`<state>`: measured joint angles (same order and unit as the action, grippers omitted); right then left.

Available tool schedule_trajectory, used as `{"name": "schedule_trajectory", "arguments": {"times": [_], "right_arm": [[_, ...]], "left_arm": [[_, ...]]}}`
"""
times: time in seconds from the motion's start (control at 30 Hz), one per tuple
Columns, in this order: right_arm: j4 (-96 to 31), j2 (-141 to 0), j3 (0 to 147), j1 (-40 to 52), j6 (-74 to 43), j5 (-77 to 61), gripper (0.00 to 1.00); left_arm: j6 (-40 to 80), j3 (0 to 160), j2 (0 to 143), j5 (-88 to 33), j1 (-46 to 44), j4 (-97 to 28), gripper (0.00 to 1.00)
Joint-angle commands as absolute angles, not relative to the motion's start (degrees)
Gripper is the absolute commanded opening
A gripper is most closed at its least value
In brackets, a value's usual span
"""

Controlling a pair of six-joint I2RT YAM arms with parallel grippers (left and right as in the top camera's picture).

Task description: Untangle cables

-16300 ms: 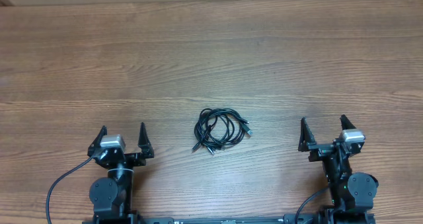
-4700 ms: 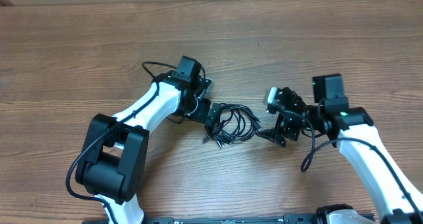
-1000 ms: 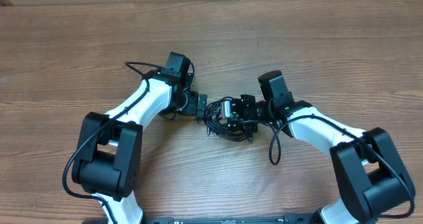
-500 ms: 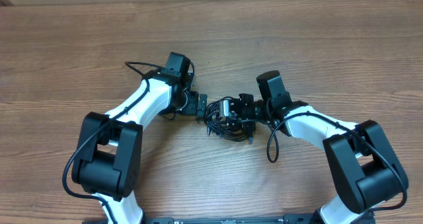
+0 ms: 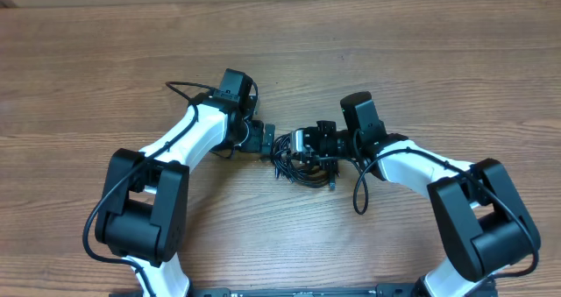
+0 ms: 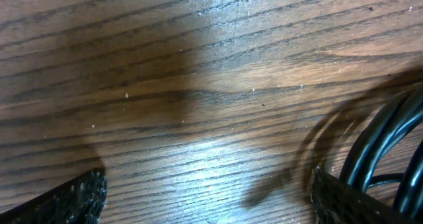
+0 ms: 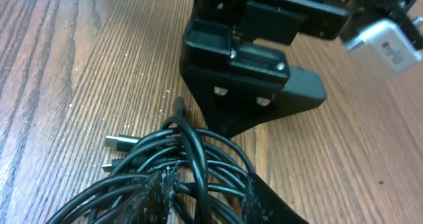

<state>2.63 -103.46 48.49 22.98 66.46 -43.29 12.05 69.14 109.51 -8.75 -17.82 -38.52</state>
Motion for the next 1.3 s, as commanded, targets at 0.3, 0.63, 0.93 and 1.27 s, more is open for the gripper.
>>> {"name": "schedule_trajectory", "arguments": {"times": [0.3, 0.63, 0.93, 1.27], "right_arm": [[2.94, -105.58, 49.82, 23.20, 66.52, -43.16, 0.20], [2.50, -105.58, 49.82, 23.20, 66.50, -43.16, 0.20], [2.50, -106.00, 49.82, 23.20, 66.50, -43.16, 0.26], [3.14, -106.67, 49.82, 23.20, 66.48, -43.18, 0.19]], "left_arm": [[12.84, 69.54, 108.75, -9.04, -18.02, -37.67, 1.00], [12.86, 69.54, 108.75, -9.06, -18.04, -37.74, 1.00], [12.86, 69.54, 108.75, -9.06, -18.02, -37.69, 1.00], [12.86, 69.54, 108.73, -9.06, -18.02, -37.50, 1.00]]}}
